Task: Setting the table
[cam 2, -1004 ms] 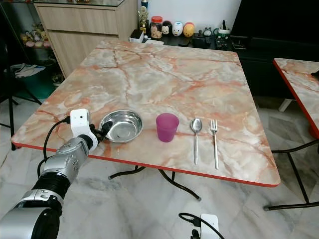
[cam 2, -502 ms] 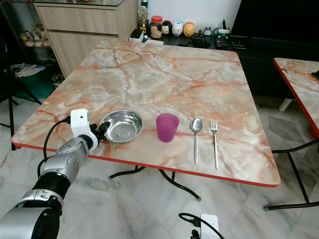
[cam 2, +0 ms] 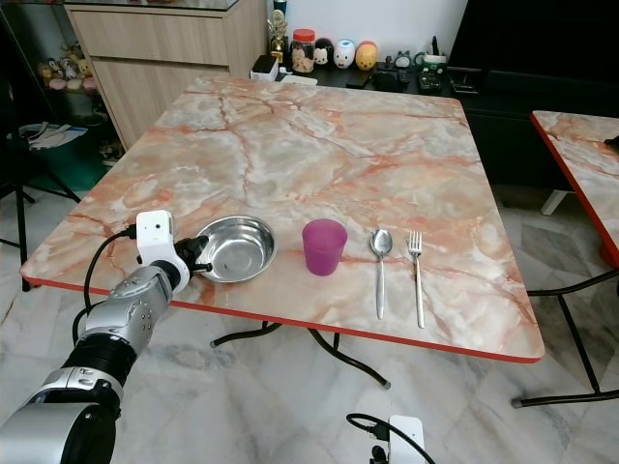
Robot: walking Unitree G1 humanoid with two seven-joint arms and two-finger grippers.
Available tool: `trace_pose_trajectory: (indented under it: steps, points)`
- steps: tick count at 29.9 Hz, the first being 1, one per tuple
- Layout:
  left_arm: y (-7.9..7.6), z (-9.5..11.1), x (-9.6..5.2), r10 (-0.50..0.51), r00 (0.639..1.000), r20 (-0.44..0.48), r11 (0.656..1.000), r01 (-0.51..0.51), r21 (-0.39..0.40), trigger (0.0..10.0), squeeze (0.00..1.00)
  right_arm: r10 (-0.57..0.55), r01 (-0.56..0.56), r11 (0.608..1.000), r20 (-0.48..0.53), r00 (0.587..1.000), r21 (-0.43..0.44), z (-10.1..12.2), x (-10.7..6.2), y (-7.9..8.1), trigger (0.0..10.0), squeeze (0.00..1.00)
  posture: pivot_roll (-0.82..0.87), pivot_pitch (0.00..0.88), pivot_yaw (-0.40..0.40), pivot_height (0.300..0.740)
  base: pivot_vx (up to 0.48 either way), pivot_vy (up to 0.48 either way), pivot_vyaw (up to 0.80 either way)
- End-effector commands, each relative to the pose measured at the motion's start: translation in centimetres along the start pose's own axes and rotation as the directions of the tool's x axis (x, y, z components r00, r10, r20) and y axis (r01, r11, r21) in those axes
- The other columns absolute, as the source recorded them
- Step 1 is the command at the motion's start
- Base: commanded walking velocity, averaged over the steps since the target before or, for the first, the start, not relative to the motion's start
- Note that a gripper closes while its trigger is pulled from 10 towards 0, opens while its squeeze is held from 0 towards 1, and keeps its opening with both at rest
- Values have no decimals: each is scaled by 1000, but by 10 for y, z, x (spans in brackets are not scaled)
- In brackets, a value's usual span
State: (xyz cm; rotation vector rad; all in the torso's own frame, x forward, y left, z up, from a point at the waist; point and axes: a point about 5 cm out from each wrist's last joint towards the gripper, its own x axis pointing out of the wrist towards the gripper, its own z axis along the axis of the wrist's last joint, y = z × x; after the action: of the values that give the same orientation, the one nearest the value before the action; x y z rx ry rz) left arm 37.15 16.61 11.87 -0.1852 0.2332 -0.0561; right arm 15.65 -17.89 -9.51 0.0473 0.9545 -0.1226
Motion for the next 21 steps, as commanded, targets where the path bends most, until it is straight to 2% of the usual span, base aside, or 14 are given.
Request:
trace_pose_trajectory:
  steps: [1, 12, 15, 17, 18, 19, 20, 21]
  points:
    - [3, 2, -2, 14, 1000, 21, 999, -15, 40, 0, 0, -3, 3, 1000, 0, 1000, 4, 0, 0, -1, 10000, 0, 51, 0, -33, 740, 0, 0, 0]
    - [8, -6, -11, 30, 999, 43, 999, -32, 31, 0, 0, -3, 3, 1000, -1, 1000, 1, 0, 0, -2, 10000, 0, 54, 0, -38, 740, 0, 0, 0]
    - [9, -4, -15, 32, 996, 78, 999, -29, -36, 0, 0, -3, 3, 1000, -1, 1000, 1, 0, 0, -2, 10000, 0, 53, 0, -37, 740, 0, 0, 0]
    - [10, -3, -16, 34, 995, 89, 999, -31, -35, 0, 0, -3, 3, 1000, -1, 1000, 1, 0, 0, -2, 10000, 0, 52, 0, -38, 740, 0, 0, 0]
    - [9, 0, -19, 37, 991, 131, 997, -29, -66, 7529, 0, -3, 3, 1000, -1, 1000, 0, 0, 0, -3, 10000, 0, 49, 0, -37, 740, 0, 0, 0]
    - [9, 1, -20, 38, 989, 144, 997, -26, -78, 7529, 0, -3, 3, 1000, -1, 1000, 0, 0, 0, -3, 10000, 0, 49, 0, -37, 740, 0, 0, 0]
    - [8, 3, -21, 36, 986, 163, 996, -21, -92, 10000, 0, -4, 4, 1000, -1, 1000, 0, 0, 0, -3, 10000, 0, 49, 0, -36, 740, 0, 0, 0]
    - [7, 7, -25, 31, 978, 205, 992, -4, -128, 10000, 0, -4, 4, 1000, -1, 1000, 0, 0, 0, -3, 10000, 0, 49, 0, -35, 740, 0, 0, 0]
